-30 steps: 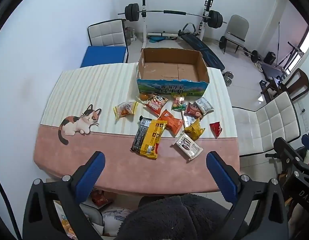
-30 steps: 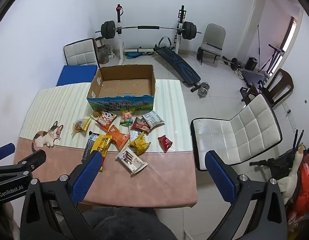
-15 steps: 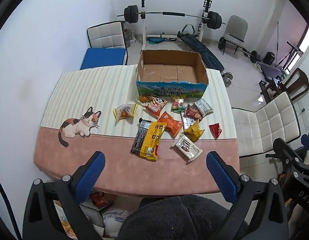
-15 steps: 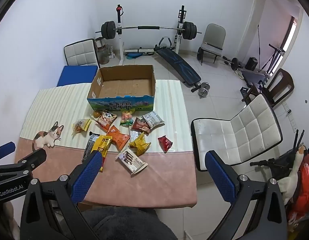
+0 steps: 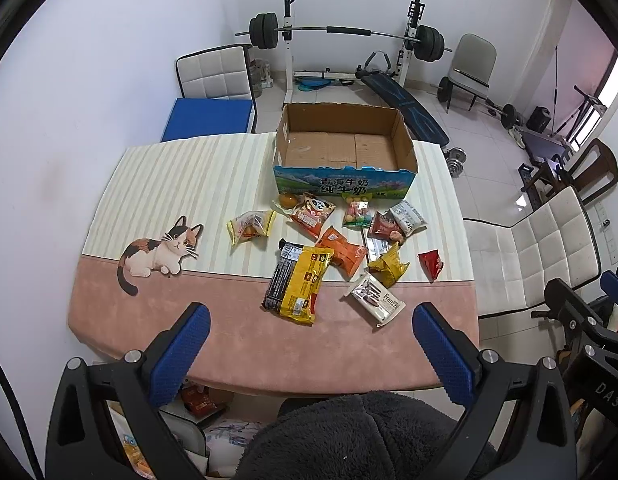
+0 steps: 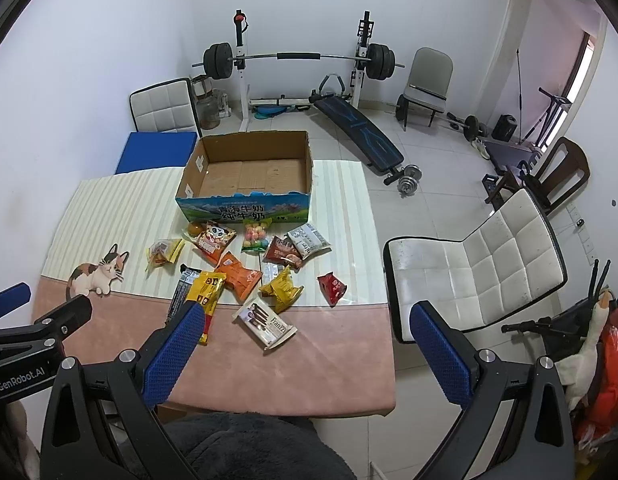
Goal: Organize snacks
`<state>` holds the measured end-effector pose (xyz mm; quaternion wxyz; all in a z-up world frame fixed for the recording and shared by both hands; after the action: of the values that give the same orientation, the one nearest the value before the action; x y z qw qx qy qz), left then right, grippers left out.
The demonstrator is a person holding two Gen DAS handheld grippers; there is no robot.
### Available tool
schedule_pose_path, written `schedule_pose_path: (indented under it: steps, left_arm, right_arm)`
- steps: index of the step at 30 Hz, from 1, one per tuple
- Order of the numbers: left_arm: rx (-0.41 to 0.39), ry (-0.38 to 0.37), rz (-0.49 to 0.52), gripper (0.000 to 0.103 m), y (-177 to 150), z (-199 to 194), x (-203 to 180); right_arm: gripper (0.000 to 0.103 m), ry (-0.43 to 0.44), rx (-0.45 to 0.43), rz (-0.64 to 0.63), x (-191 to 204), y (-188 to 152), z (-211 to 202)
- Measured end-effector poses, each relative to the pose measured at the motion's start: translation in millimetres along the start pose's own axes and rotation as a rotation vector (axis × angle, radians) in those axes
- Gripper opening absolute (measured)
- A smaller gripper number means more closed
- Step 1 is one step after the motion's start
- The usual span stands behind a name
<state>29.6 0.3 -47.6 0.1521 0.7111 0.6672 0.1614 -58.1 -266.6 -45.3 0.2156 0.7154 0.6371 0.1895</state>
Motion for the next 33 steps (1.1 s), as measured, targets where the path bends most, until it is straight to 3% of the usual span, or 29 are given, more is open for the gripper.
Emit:
schedule_pose_path:
  steps: [33]
  left_arm:
    - [-0.005, -0.004, 0.007, 0.103, 0, -2, -5]
  right_arm:
    - [0.103, 0.004, 0.003, 0.004, -4, -2, -1]
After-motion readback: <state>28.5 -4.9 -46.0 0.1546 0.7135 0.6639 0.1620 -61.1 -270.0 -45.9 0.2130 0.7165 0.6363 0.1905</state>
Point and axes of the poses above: each gripper's, at about its wrist camera, not at the fingertips, and z roughly the way its jaws point, x to its left, y to its top, the point moved 6 cm from there along z, roughly the way its jaws point, and after that the axes turned 5 degrees about z, right-handed, at the moved point
